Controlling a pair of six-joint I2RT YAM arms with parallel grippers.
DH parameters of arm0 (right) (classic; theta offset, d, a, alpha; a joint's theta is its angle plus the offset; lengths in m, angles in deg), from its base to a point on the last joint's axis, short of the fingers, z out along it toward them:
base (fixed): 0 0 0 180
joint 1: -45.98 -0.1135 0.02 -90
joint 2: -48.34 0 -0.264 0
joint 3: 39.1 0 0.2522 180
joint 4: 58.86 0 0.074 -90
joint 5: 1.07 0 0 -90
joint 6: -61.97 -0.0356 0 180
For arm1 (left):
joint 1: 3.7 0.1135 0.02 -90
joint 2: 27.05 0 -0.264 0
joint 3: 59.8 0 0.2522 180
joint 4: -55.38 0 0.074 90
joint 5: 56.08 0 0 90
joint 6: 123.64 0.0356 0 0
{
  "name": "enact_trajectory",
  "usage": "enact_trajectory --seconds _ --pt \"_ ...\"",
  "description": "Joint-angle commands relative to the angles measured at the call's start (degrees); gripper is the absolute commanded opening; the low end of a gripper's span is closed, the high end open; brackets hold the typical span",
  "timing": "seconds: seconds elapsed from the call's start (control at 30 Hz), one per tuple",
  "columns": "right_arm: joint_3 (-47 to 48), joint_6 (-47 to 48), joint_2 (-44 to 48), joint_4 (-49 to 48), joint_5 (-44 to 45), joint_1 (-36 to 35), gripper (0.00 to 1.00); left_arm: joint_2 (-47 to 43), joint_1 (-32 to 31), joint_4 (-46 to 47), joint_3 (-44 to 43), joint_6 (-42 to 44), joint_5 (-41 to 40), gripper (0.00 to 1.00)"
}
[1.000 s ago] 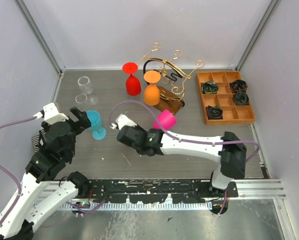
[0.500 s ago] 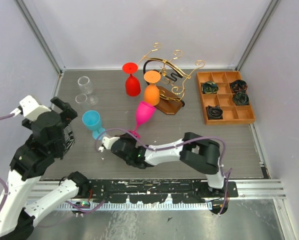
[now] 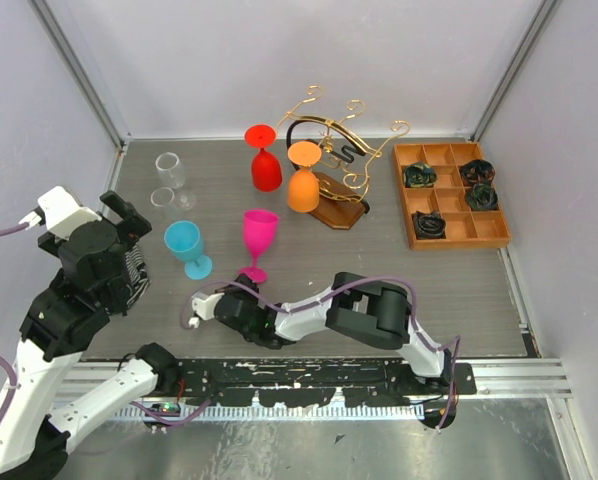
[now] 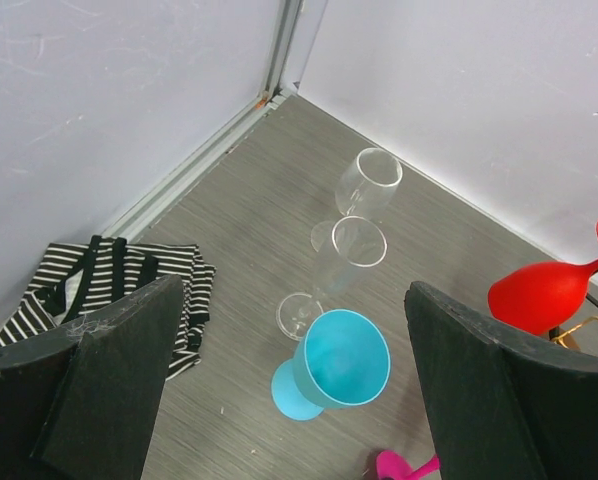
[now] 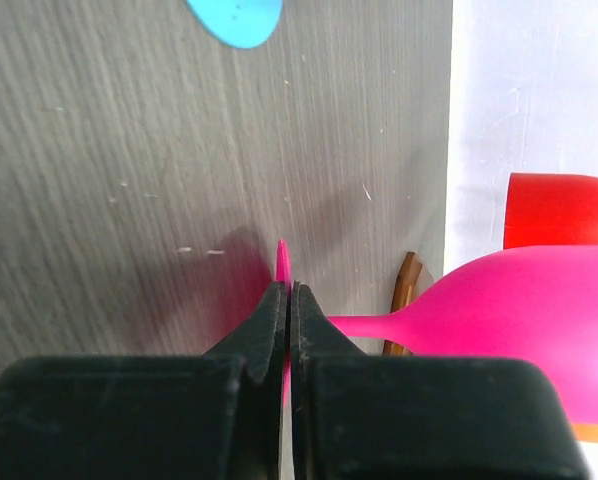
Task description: Take the wine glass off the wine glass rack
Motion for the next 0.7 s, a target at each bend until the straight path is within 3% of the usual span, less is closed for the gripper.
enact_trajectory --seconds 0.0,0.17,0.4,0.67 --pt "1.02 -0.84 -2.83 -2.97 -1.41 -2.45 0.01 -0.20 -0.11 1.75 0.17 0.86 -1.38 0.98" --pt "1.46 -1.53 -6.75 -3.32 0.95 -4.90 0.01 -0.09 -0.16 2.04 0.31 1.02 -0.90 0.98" --pt "3.06 -10.07 -8.73 1.87 0.28 -6.09 0.30 0.20 -0.18 1.40 -0.19 2.52 -1.39 0.98" --pt "3.24 -20.29 -6.45 10.19 -6.59 -7.49 0.48 0.55 -0.10 1.49 0.07 2.74 -1.41 0.98"
